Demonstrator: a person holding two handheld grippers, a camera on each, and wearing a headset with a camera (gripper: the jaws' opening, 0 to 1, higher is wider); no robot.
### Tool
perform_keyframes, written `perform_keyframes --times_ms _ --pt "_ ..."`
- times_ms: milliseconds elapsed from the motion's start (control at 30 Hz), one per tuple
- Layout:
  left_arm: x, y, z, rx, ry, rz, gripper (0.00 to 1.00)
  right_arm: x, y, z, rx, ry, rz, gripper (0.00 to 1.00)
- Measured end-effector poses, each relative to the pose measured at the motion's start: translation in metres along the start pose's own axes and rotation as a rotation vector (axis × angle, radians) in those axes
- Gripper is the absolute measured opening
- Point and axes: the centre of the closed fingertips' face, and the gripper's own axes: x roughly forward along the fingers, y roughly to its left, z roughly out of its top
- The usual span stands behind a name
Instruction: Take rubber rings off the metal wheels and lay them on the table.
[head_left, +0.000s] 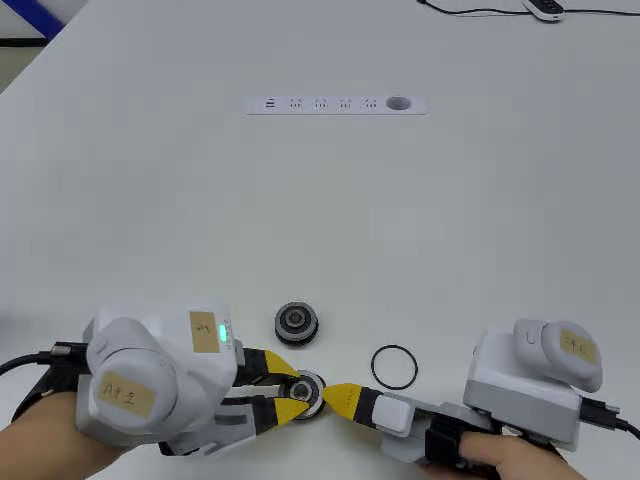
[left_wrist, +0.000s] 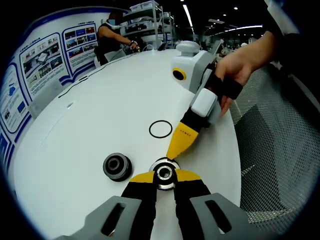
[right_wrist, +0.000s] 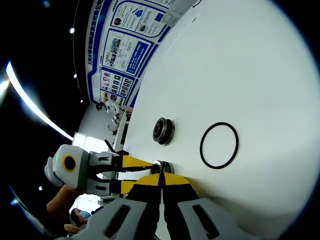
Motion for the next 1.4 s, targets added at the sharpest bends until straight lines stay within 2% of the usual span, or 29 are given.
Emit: perform_keyframes --times_ms 333,600,800,1233,1400 --pt "0.0 0.0 0.0 -0.009 0.002 0.006 0.13 0.0 0.004 0.001 -0.079 0.011 -0.04 0.01" --pt "0.0 0.0 0.0 -0.006 0.002 0.009 0.13 0.003 0.01 0.0 -0.194 0.038 -0.08 0.0" --pt "-0.001 0.0 0.0 -0.009 -0.004 0.012 0.13 0.003 0.008 0.0 -0.213 0.042 -0.09 0.0" --pt "-0.001 0.001 0.0 -0.01 -0.003 0.019 0.13 0.008 0.012 -0.001 -0.382 0.076 -0.126 0.0" --pt "-0.001 0.001 0.0 -0.01 -0.002 0.019 0.13 0.009 0.012 -0.002 -0.391 0.081 -0.124 0.0"
